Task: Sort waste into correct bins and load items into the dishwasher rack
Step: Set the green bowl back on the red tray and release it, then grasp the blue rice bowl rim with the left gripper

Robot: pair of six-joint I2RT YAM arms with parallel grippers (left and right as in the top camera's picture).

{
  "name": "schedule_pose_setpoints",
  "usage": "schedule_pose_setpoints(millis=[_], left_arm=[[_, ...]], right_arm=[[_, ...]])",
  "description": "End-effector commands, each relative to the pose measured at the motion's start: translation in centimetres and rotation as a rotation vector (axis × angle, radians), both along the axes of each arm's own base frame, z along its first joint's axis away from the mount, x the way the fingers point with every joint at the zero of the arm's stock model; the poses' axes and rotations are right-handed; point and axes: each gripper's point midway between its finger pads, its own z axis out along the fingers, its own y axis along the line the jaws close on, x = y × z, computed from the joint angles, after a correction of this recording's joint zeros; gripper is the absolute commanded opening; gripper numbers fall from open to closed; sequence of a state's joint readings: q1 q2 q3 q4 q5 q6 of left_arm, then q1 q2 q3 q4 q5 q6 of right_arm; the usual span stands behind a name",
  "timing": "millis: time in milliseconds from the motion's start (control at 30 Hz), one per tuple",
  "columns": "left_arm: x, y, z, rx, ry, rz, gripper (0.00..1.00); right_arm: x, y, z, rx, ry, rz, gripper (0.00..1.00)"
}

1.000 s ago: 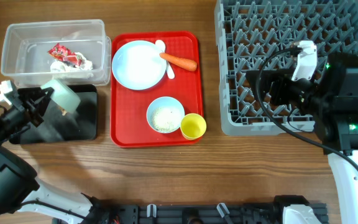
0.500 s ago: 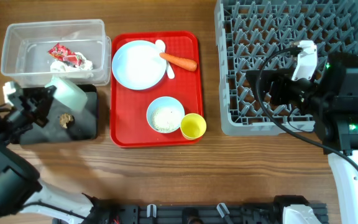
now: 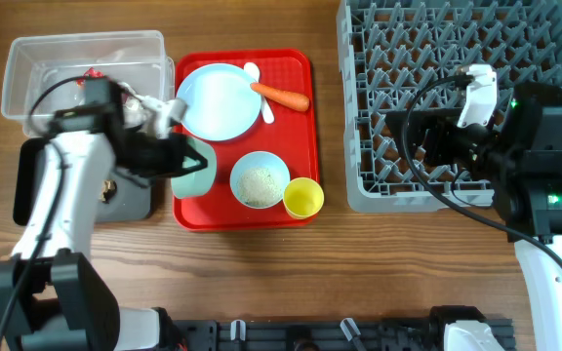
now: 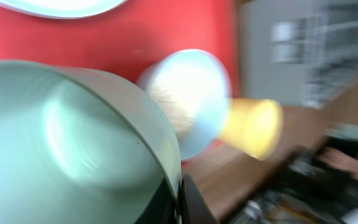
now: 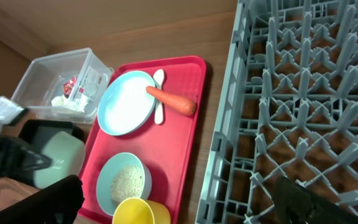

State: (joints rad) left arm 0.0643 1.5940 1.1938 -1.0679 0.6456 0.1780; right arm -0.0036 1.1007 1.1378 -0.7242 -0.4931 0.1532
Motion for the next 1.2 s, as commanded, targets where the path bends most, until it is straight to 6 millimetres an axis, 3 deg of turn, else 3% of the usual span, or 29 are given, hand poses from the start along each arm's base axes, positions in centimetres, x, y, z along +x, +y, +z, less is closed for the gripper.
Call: schedule_pose_setpoints(millis=[0,133,300,433,500,600,700,800,967,1167], left_arm=[[1.0,2.0,-2.8,0.323,0.097,0.239,0.04],[1.2,-0.8,-3.2,0.329,0.050,0.180,0.04],[1.3,-1.2,-5.2,0.337,0.056,0.259,0.04],[1.2,-1.1,-5.5,0.338,0.058,0.259,0.24],[1.2,-1.1,-5.4,0.337,0.056,0.259,0.45],[1.4,-1.2,-5.2,0.335,0.050,0.260,0.57],[1.5,-1.2,-2.9,0.331,0.043,0.262,0.59],[0.8,-1.1,1.3,0.319,0.002,0.266,0.60],[-3.7,-2.0,7.6,0.263,-0.105,0.302,0.62],[-8.2,-2.2,9.8,0.320,-0.153,0.353,0.61]], right_arm=[[0.3,-0.2,0.5,0.000,-0.006,-0.012,1.00],[0.3,-0.2,0.5,0.000,-0.007,-0.011,1.00],[0.3,-0.2,0.5,-0.001,-0.007,-0.011,1.00],[0.3,-0.2,0.5,-0.002,-0.007,-0.011,1.00],[0.3,-0.2,0.5,-0.001,-0.007,-0.011,1.00],[0.3,-0.2,0.5,-0.001,-0.007,-0.011,1.00],[0.3,-0.2,0.5,-0.001,-0.007,-0.011,1.00],[0.1,-0.2,0.3,-0.001,0.007,-0.010,1.00],[-0.3,-0.2,-0.2,0.000,0.034,-0.010,1.00],[-0.5,-0.1,-0.3,0.005,0.045,-0.005,1.00]])
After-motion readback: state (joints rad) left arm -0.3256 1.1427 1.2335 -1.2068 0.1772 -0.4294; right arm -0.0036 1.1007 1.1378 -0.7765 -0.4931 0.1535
